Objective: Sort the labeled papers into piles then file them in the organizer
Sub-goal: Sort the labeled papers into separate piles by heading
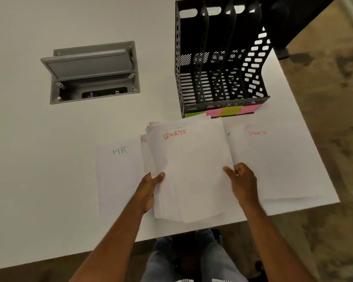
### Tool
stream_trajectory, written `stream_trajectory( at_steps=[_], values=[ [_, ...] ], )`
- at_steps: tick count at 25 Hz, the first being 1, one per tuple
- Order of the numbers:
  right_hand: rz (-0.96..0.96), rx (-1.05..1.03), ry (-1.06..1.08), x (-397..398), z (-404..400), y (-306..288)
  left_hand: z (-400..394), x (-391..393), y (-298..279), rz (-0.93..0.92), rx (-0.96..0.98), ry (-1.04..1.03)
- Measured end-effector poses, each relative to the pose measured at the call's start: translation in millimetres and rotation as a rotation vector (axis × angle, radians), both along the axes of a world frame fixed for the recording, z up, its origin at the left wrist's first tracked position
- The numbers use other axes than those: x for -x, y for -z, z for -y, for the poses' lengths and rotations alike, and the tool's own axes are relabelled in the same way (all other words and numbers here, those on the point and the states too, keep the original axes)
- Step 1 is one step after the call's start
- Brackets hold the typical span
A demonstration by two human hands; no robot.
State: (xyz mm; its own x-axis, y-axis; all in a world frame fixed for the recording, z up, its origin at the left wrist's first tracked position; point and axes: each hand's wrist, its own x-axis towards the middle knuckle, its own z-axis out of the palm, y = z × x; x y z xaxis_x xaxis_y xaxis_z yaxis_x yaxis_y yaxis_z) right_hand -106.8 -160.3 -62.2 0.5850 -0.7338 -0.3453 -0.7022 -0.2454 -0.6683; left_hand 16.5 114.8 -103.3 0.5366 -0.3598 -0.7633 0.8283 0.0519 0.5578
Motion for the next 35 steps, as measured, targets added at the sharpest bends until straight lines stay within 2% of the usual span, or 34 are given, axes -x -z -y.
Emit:
stream_trajectory(
  at_steps=[3, 6, 10, 15, 16, 18, 20, 22, 24, 28, 35],
  values=[
    [0.07, 0.1, 0.119, 27.9, 59.7, -1.4, 40.1, 6.4, 5.7, 0.013, -0.013, 0.002],
    [0.056, 0.24, 0.22, 49.9, 124.3, 3.0, 72.5, 13.9, 11.6, 0.017, -0.036, 0.021],
    [-0.081, 0.399, 0.239, 75.3, 198.1, 21.2, 99.5, 21.0, 20.9, 0.041, -0.066, 0.019],
    [-0.28, 0.432, 0.148, 89.4, 236.2, 45.0, 109.8, 26.9, 31.5, 0.022, -0.093, -0.001],
    [-0.276, 0.451, 0.161, 86.0, 234.0, 45.9, 109.3, 28.3, 32.4, 0.018, -0.094, -0.005],
    [-0.099, 0.443, 0.104, 74.3, 212.9, 43.7, 107.8, 32.0, 33.6, 0.004, -0.092, -0.018],
    [0.142, 0.202, 0.01, 55.0, 170.6, 32.9, 106.3, 35.5, 33.2, -0.011, -0.082, -0.027],
    [0.147, -0.106, -0.065, 32.9, 122.8, 24.7, 105.0, 37.7, 30.1, -0.021, -0.082, -0.021],
    [0.068, -0.236, -0.14, 17.5, 83.9, 24.5, 101.6, 38.2, 26.1, -0.022, -0.078, -0.022],
    [0.115, -0.213, 0.004, 9.5, 48.8, 21.6, 84.6, 33.5, 13.1, 0.013, -0.062, -0.023],
    [0.124, -0.032, -0.134, -3.9, -10.8, 12.0, 7.6, 31.7, 3.5, -0.029, -0.062, -0.105]
  ],
)
